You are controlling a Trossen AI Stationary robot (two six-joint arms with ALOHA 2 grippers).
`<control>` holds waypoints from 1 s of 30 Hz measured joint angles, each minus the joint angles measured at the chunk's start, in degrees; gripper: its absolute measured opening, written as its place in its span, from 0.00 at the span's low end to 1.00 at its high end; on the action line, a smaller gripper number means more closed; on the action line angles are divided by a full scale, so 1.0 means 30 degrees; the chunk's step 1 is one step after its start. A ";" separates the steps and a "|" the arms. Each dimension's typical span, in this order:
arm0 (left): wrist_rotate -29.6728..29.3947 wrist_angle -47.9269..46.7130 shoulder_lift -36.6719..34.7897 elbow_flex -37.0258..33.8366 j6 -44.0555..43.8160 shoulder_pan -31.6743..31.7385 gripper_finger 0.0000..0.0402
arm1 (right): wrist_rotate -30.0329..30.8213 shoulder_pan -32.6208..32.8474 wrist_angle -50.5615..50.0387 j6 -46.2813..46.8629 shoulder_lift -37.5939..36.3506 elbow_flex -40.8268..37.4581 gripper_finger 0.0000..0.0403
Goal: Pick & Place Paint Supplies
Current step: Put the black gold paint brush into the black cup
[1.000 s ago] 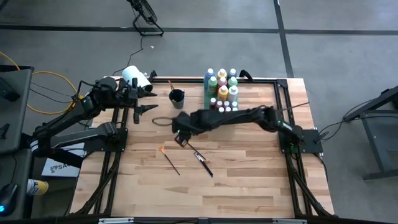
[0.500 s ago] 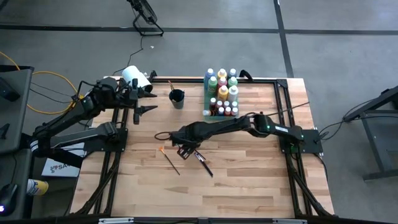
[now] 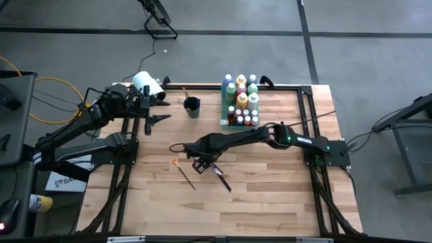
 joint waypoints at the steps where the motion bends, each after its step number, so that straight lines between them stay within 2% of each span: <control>1: -0.0005 -0.0056 0.0000 0.0000 0.0000 0.0000 0.53 | -0.0140 -0.0009 0.0035 0.0099 0.0099 0.0012 0.39; 12: -0.0012 -0.0188 0.0007 0.0000 -0.0051 0.0000 0.53 | 0.0975 0.0232 0.0154 0.0121 0.0367 0.0044 0.38; 16: -0.0027 -0.0182 0.0007 0.0000 -0.0058 0.0000 0.53 | 0.0543 0.0170 0.0037 0.0120 0.0656 0.0051 0.32; 22: -0.0041 -0.0186 0.0007 0.0000 -0.0066 0.0000 0.53 | -0.1420 0.0013 -0.0237 0.0120 0.1390 0.0117 0.21; 30: -0.0092 -0.0185 0.0007 0.0000 -0.0205 0.0000 0.53 | -0.0962 0.0112 -0.0347 -0.0179 0.1398 0.0080 0.13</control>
